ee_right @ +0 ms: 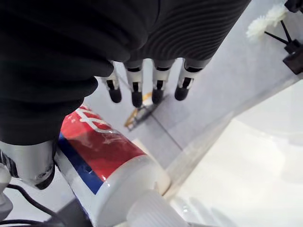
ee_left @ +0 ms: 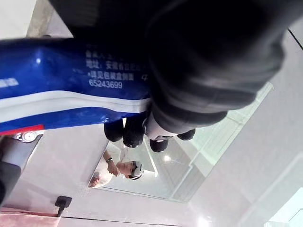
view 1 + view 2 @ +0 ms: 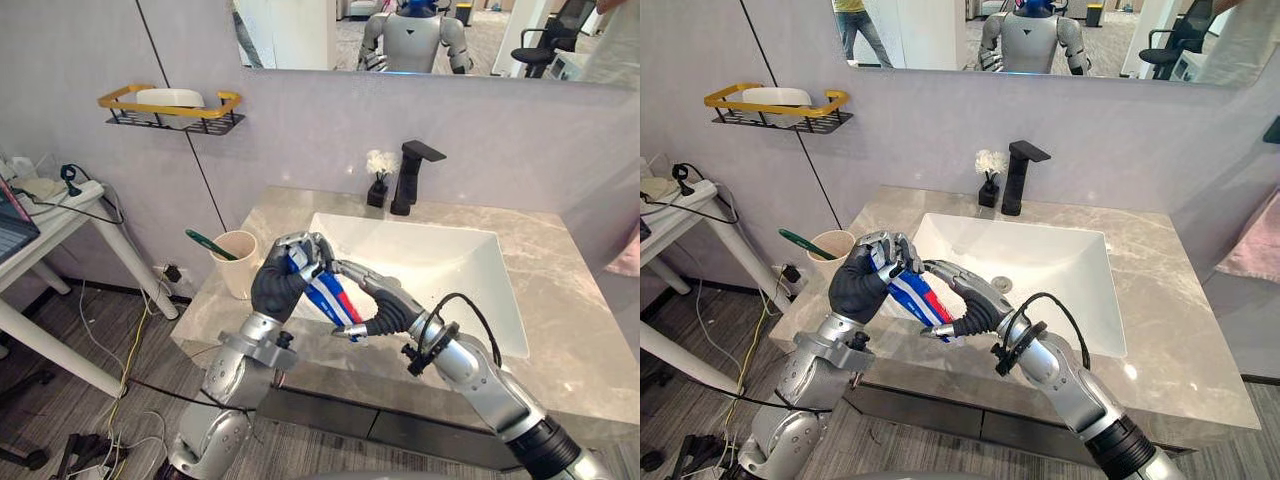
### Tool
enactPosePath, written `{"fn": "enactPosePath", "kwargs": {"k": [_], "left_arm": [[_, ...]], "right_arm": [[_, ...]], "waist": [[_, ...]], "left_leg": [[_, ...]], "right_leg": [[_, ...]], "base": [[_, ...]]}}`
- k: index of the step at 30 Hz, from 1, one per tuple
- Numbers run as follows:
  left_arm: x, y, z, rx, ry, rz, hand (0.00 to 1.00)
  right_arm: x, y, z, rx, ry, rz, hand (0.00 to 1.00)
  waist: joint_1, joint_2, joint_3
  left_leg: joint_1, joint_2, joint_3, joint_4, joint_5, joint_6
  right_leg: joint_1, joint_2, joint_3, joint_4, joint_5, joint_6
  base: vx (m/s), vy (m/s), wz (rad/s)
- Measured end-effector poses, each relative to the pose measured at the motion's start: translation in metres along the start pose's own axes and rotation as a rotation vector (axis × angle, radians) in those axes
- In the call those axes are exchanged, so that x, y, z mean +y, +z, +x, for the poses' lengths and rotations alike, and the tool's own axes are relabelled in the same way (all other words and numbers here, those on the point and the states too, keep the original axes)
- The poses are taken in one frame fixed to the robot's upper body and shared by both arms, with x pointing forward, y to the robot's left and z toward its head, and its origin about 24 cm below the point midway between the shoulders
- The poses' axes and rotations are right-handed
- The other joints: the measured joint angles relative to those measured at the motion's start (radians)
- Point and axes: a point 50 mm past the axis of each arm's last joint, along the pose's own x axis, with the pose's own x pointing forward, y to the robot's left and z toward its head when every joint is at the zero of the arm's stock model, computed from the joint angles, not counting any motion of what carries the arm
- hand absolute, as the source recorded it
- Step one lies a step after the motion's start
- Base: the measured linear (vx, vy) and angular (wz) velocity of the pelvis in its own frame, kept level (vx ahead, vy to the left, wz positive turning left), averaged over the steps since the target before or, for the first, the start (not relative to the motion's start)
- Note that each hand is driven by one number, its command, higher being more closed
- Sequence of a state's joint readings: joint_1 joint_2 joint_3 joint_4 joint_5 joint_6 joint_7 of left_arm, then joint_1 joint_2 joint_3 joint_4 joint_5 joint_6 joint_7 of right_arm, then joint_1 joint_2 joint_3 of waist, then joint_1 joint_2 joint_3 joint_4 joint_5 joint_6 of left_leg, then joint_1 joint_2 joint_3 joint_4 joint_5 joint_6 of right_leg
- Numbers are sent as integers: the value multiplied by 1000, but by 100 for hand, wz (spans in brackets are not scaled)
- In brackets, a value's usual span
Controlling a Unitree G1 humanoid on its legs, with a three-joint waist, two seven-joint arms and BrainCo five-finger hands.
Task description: Organize washtable
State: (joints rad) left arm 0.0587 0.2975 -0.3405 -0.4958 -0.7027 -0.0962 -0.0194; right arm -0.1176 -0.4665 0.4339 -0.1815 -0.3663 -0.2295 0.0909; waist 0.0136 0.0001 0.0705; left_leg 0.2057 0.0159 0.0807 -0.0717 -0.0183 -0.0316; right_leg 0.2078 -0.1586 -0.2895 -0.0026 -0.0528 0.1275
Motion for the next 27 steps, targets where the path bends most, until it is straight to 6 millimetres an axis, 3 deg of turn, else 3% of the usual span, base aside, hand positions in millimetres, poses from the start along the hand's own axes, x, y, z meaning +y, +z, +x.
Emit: {"fn": "enactPosePath", "kwargs": {"k": [9, 15, 19, 21, 27], "left_arm": [[9, 10, 1, -55, 60, 38, 100], [16, 22, 1, -127, 124, 98, 100], [19, 38, 0, -196, 155, 172, 100], [20, 46, -1, -243, 169, 197, 100], [20, 65, -5, -348, 186, 229, 100]], "right_arm": [[-25, 8, 2, -28, -165, 0, 0], [-79, 25, -13, -99, -486, -13, 0], [-127, 23, -46, -86, -806, -29, 0], [-142, 22, -63, -74, -932, -42, 0], [-159, 11, -125, 77, -1214, -102, 0]], "waist": [[-1, 0, 0], [-4, 1, 0], [-19, 1, 1], [-29, 2, 1], [-57, 8, 3]], "left_leg": [[1, 1, 6, 0, -1, 0], [7, 1, 20, 0, -3, 1], [10, 1, 33, 0, -4, 2], [14, 1, 37, 1, -7, 2], [17, 3, 60, 4, -21, 3]], "right_leg": [[-2, 1, 7, -1, 1, 1], [-2, 1, 19, -2, 3, 3], [-4, 1, 29, -2, 4, 3], [-4, 1, 38, -3, 5, 3], [-7, 6, 59, -20, 13, 4]], "base": [[0, 0, 0], [-24, 4, -6], [-28, 6, -6], [-22, 5, -12], [-8, 6, -14]]}}
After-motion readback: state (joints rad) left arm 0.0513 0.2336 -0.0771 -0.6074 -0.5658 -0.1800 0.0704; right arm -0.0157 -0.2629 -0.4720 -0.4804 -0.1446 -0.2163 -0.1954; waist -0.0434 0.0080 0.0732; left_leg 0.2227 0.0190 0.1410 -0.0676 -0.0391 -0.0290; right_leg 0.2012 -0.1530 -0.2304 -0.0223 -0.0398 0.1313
